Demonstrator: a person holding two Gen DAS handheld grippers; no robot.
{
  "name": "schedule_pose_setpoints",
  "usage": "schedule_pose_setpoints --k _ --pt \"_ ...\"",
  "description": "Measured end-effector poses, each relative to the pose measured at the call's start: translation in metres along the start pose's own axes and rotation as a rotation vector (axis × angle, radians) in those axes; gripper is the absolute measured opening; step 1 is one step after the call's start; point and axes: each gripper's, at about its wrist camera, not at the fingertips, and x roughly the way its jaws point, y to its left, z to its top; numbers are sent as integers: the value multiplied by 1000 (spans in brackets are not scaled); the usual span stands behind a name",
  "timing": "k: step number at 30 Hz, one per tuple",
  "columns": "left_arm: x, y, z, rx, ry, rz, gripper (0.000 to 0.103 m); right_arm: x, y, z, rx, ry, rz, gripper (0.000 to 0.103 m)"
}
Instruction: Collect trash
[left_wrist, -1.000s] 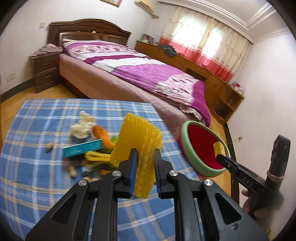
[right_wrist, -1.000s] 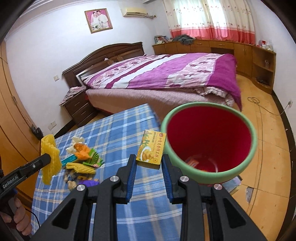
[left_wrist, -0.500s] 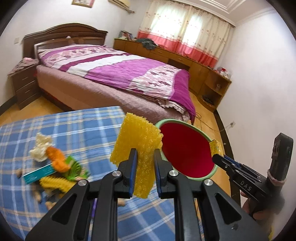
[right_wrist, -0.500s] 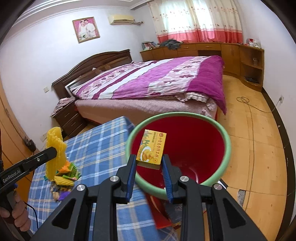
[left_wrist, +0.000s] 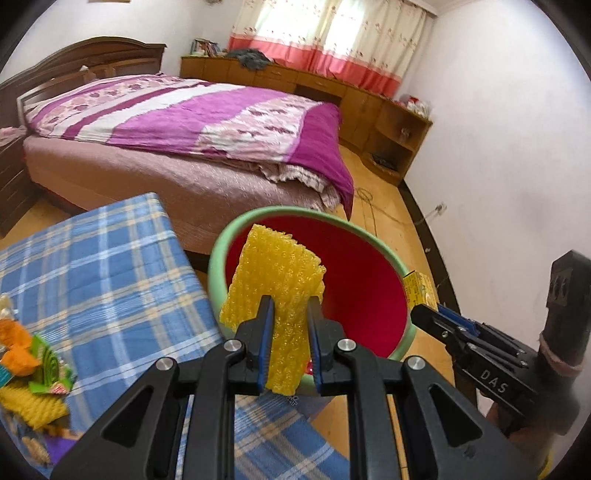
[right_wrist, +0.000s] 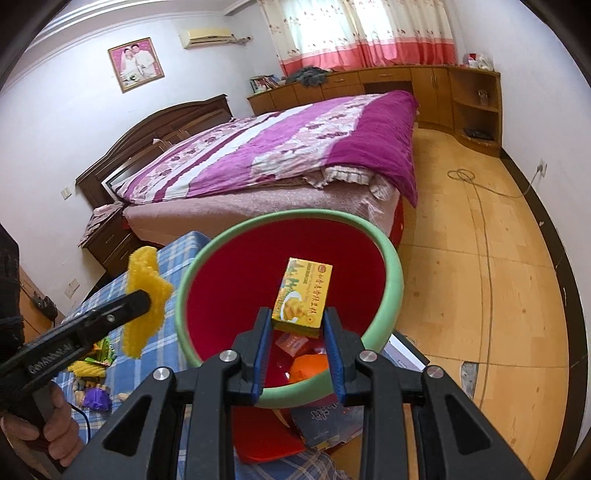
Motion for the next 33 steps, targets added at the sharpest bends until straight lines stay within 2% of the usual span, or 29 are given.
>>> schedule_pose_setpoints --k 8,12,14,17,19,27,33 --pt "30 -1 -3 4 51 -19 18 18 -5 -2 9 28 -7 31" --pt "33 1 -2 -2 48 -6 39 20 -6 -1 12 29 -6 31" --pt "34 2 -2 -8 42 0 45 23 -7 -2 20 31 -5 31" --pt "33 3 -1 -14 40 -7 45 26 -8 -2 30 35 -4 35" --pt "31 2 0 -14 36 -14 45 25 -9 -3 37 35 1 43" --pt "20 -5 3 8 9 -20 47 16 -8 -5 51 13 1 45" --pt "11 6 2 -38 7 -9 47 9 -5 -5 53 5 6 45"
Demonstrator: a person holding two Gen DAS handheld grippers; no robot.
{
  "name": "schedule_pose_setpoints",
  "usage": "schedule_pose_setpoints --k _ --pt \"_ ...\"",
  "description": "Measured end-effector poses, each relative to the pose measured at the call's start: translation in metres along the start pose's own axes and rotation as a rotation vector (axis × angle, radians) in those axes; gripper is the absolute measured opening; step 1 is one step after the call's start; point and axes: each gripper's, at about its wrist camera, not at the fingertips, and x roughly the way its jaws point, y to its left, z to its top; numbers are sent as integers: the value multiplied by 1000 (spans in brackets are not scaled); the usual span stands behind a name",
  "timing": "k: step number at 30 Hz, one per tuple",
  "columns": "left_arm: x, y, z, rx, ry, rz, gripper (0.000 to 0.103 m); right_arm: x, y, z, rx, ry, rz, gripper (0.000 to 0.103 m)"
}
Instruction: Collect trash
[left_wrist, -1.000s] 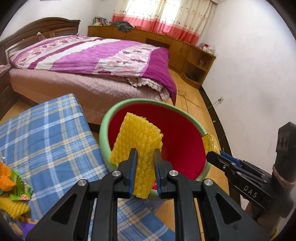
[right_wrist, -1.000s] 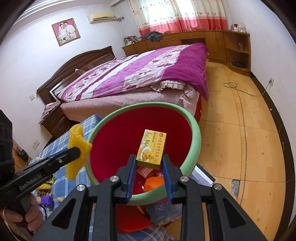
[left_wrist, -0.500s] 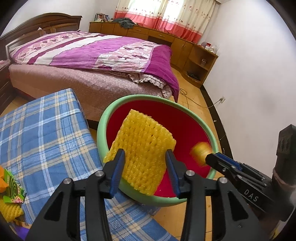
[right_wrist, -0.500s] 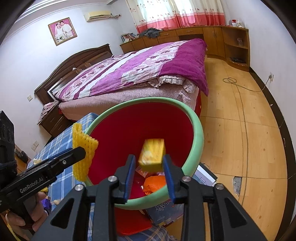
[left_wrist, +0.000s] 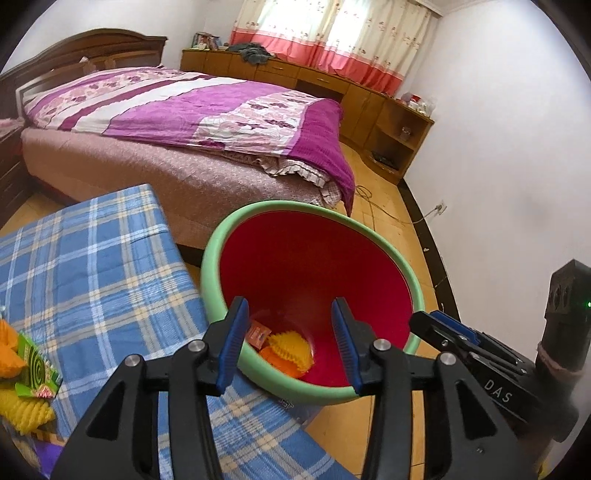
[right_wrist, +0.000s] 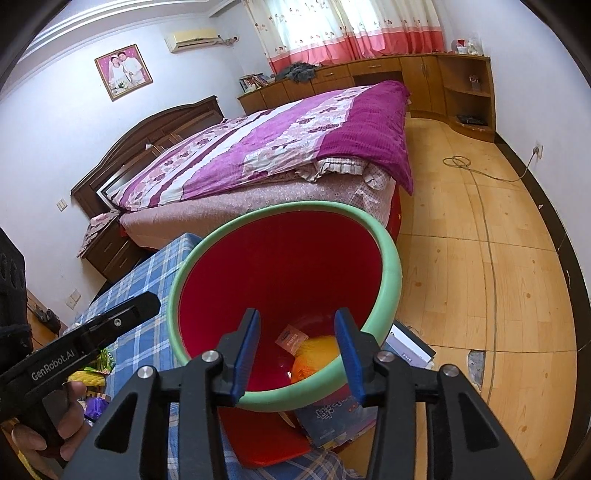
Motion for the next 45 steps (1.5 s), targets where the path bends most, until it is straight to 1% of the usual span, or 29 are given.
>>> schedule_pose_setpoints --k 9,11,12,13,20,26,33,37,38,39,41,45 --pt "-30 22 -15 -57 -8 44 47 -16 19 -7 -17 -11 34 47" --pt "-39 28 -20 -73 -11 58 47 -18 25 -10 -21 -10 46 47" --pt "-42 31 -22 -79 -13 64 47 -19 27 -11 -23 -10 51 49" --pt "-46 35 -24 -85 -14 71 47 -20 31 -13 -25 -9 58 51" --pt "-78 58 -45 -124 -34 132 47 -27 52 -25 -42 1 84 55" --pt "-98 79 -63 -155 -34 190 48 -31 71 -37 -58 12 104 57" --pt "-113 102 -86 -173 -28 253 56 -32 92 -51 -79 34 125 59" --pt "-114 115 -100 -179 -17 302 56 -30 102 -59 -92 51 135 59" --pt "-113 118 -103 -183 -11 317 59 -29 104 -60 -95 54 136 59" --pt "-112 121 -105 -187 -7 326 68 -28 106 -62 -97 58 138 59" --pt "-108 128 -110 -202 3 345 77 -26 109 -64 -102 65 140 59" --pt "-102 139 -114 -228 18 363 77 -23 113 -68 -110 80 141 59"
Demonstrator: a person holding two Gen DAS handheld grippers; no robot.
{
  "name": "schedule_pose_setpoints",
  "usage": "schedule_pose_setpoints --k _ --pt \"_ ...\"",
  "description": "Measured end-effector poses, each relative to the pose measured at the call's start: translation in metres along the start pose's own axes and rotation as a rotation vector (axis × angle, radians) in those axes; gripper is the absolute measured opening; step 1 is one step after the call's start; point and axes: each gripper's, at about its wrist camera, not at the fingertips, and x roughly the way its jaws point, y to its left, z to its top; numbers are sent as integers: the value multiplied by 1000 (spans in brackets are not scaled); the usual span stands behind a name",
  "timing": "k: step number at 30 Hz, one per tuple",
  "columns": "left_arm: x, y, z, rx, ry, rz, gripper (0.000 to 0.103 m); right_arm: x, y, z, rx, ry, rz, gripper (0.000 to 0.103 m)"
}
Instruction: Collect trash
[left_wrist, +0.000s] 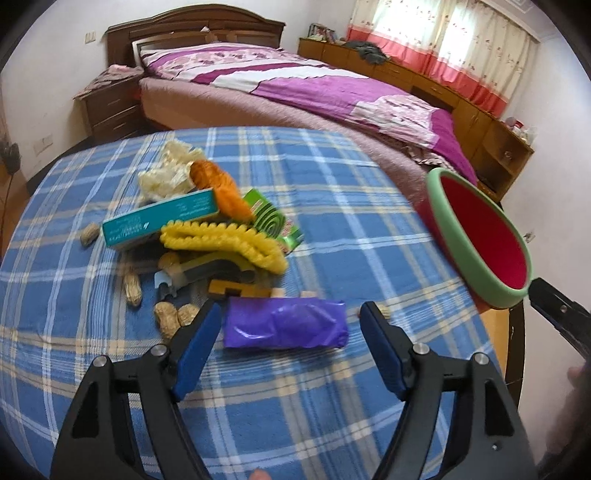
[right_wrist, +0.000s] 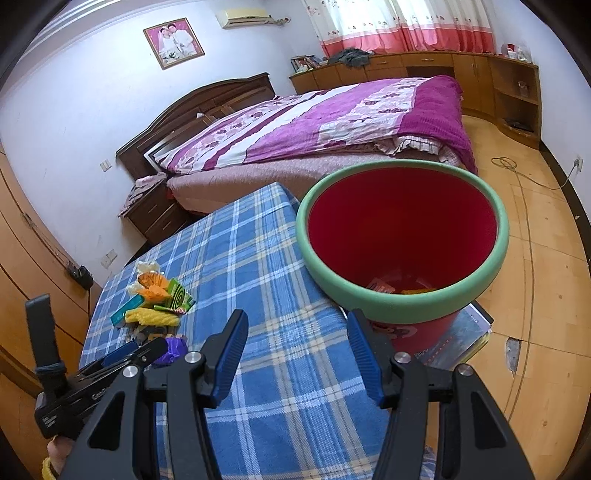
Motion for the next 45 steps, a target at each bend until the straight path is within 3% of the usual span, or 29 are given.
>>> schedule_pose_setpoints --k 10,19,22,24,27,36,45 --pt "23 4 -5 -34 55 -13 83 9 -6 -3 14 31 -1 59" --pt "26 -4 -7 7 35 15 83 16 -10 -3 21 48 -2 59" --pt "22 -3 -8 -9 14 -17 67 18 -9 -3 23 52 -2 59" --pt "20 -1 -8 -28 9 -39 45 18 -9 -4 23 53 -2 59" --pt "20 5 -8 -72 19 -91 35 18 -9 -4 22 55 -1 59" --pt "1 15 -12 -95 -8 -160 25 23 -2 -7 5 75 14 59" --pt "-33 33 -24 -68 -30 -120 25 33 27 -9 -68 106 56 59"
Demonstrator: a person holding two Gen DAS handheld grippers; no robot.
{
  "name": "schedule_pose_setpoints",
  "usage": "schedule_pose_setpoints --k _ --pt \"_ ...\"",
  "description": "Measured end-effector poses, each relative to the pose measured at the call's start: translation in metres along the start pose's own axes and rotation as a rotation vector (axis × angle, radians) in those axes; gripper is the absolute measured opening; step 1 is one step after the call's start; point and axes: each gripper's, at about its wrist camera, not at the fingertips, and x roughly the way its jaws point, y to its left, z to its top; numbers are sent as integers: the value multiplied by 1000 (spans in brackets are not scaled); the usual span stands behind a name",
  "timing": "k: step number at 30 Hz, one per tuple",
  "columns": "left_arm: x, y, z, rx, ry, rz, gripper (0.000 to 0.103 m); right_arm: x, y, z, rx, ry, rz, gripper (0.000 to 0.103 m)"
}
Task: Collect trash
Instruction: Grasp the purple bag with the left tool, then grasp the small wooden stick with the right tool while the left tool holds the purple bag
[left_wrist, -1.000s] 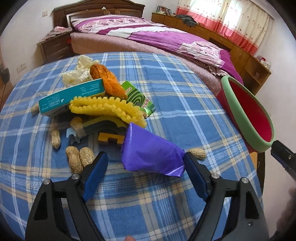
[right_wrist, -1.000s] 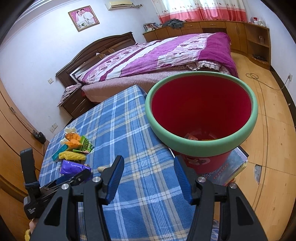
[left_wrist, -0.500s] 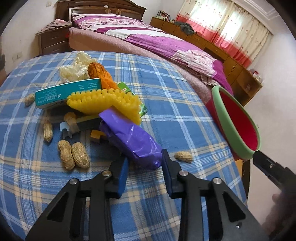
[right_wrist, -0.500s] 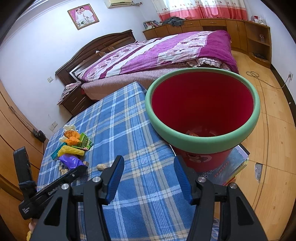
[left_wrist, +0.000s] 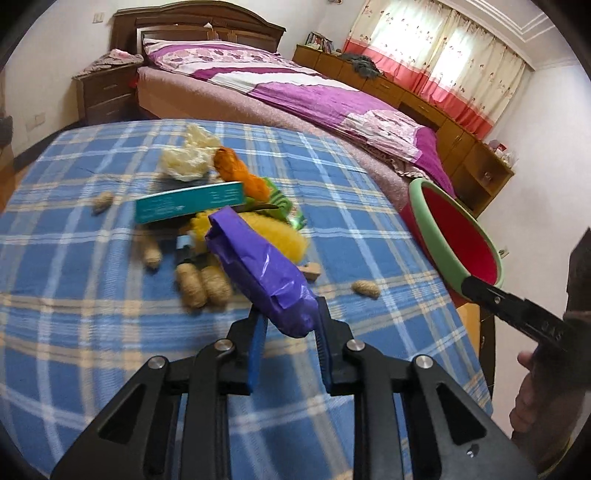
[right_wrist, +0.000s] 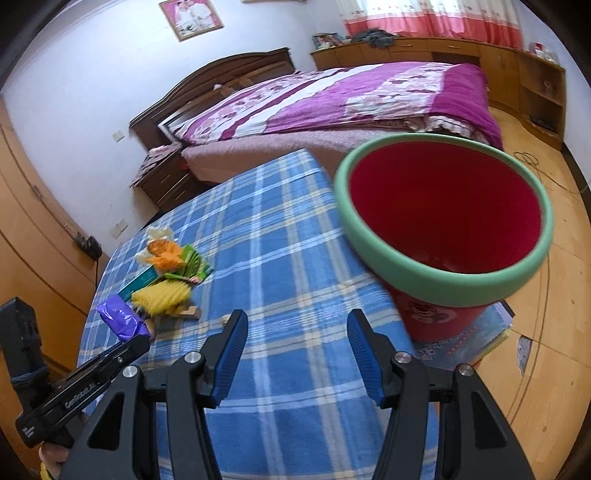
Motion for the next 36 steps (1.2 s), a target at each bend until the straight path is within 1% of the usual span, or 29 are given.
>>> schedule_pose_setpoints --k 5,12,17,23,29,32,36 --pt "-13 17 -3 -32 -14 34 25 14 28 0 -73 37 37 59" --pt "-26 49 -4 -80 -40 124 25 40 67 0 -182 95 80 59" --pt "-32 66 -7 -98 -50 180 25 67 95 1 -264 158 102 59" --pt "-34 85 -11 -140 -46 209 25 91 114 0 -325 219 118 59" --pt "-31 94 -14 -169 -34 216 25 100 132 1 -403 208 107 59" --pt "-30 96 -15 -175 -31 216 25 109 137 2 -437 219 107 59" --pt "-31 96 -16 -175 -33 216 25 119 137 0 -444 239 107 49"
